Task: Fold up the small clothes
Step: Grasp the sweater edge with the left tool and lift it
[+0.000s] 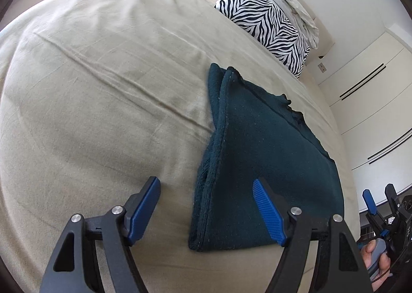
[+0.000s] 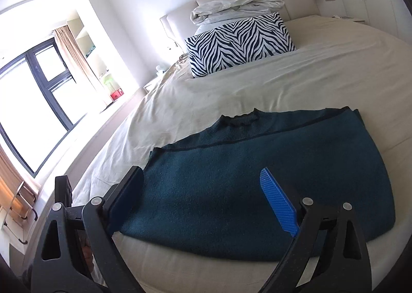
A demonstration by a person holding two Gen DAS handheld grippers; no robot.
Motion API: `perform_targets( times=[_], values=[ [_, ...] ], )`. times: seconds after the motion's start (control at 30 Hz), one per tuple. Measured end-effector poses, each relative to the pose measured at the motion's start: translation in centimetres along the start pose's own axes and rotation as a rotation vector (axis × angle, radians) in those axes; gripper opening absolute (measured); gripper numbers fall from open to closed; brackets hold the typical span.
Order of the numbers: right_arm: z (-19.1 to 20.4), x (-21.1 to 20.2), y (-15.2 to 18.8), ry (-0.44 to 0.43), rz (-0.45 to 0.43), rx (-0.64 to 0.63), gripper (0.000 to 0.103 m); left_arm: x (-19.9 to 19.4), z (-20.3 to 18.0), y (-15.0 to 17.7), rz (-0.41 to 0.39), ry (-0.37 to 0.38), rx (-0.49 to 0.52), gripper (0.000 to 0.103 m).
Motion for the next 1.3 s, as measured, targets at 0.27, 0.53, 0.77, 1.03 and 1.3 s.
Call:
perform_targets(
  times=[0.27, 0.53, 0.77, 1.03, 1.3],
  values=[
    [1.1, 3.6, 0.5, -0.271, 0.186, 0.155, 0.093, 2.8, -0.4, -1.3, 0.12, 0.209, -0.115, 0.076],
    [2.7, 9.2, -0.3, -0.45, 0.312, 0.284, 0.093, 3.9, -1.0, -0.9, 0.198, 0.256, -0.131, 0.069],
    [5.5, 16.7, 0.8, -0.521, 0.478, 0.339, 0.092, 5.2, -1.1, 0.9, 0.28, 0.319, -0.183, 0.027],
    [5.8, 23.6, 2.4, -0.441, 0.622, 0.369, 0.09, 4.5, 0.5, 0.6, 0.235, 0.404, -0.272, 0.012],
    [5.9, 25.5, 3.1, -0.396, 0.663, 0.34, 0.085, 2.7, -1.5, -0.6, 0.171, 0.435, -0.255, 0.011]
  ],
)
Point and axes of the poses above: each gripper's, at about its wrist camera, not at the fingertips, and x roughly the way its jaws point, z to its left, y to its underside, the point moved 7 cm from there along x, roughly the way its jaws point, and after that the axes turned 3 degrees about z, right-handed, at the moved point
